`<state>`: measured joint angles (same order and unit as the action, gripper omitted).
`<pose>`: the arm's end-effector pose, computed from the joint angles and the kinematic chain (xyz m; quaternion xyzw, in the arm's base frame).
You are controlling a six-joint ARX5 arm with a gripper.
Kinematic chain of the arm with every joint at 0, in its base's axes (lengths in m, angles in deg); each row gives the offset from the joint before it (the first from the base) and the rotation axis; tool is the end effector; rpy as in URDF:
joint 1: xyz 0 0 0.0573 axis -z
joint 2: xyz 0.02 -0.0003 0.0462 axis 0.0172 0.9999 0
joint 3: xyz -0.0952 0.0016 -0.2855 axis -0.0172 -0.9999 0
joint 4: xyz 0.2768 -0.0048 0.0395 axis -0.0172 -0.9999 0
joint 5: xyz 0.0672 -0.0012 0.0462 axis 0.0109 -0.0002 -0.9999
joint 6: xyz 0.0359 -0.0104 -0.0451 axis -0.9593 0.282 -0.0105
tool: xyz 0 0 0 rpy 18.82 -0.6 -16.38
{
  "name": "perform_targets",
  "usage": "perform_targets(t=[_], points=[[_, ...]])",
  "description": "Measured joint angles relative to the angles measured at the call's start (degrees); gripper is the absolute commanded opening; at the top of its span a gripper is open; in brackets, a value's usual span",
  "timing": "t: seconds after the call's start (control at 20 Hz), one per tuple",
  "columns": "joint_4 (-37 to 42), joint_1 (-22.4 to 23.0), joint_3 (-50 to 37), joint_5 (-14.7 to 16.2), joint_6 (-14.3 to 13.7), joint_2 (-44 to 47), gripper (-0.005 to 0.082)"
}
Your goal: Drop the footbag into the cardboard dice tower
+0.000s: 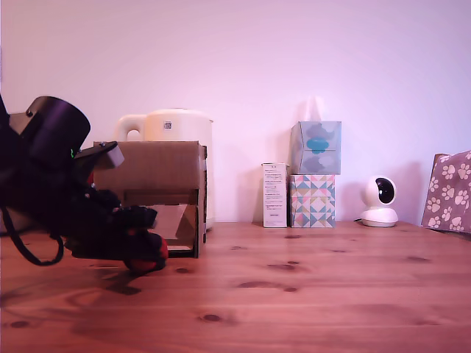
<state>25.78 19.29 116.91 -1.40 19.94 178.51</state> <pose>0.3334 -0.1328 0.1070 0.0063 0.3050 -0.2774 0.9110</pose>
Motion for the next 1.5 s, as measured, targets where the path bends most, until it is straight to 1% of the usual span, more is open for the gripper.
perform_targets(t=[0.1, 0.2, 0.35, 0.5, 0.65, 0.85, 1.0, 1.1, 1.2, 1.3, 1.45, 1.5], points=[[-7.3, 0.1, -0.2, 0.9, 0.0, -4.9, 0.0162], [-13.9, 0.3, -0.3, 1.3, 0.0, -12.1, 0.0162], [-20.1, 0.3, -0.3, 1.4, 0.0, -25.0, 0.0162], [-23.3, 0.3, -0.3, 1.4, -0.4, -35.0, 0.0162], [-22.1, 0.3, -0.3, 0.6, -1.2, -39.0, 0.0162], [-12.2, 0.3, -0.3, -1.8, -1.5, -38.1, 0.0162], [-2.5, 0.3, -0.3, -4.7, -1.5, -35.5, 0.0162], [2.1, 0.3, 0.1, -5.6, -1.6, -32.9, 0.0162], [1.3, 0.2, 2.8, -5.8, -1.6, -28.9, 0.0162], [-2.9, 0.2, 9.2, -5.9, -1.5, -23.7, 0.0162], [-12.9, 0.2, 20.4, -6.1, -1.6, -16.5, 0.0162], [-17.7, 0.2, 24.2, -6.1, -1.6, -14.3, 0.0162]])
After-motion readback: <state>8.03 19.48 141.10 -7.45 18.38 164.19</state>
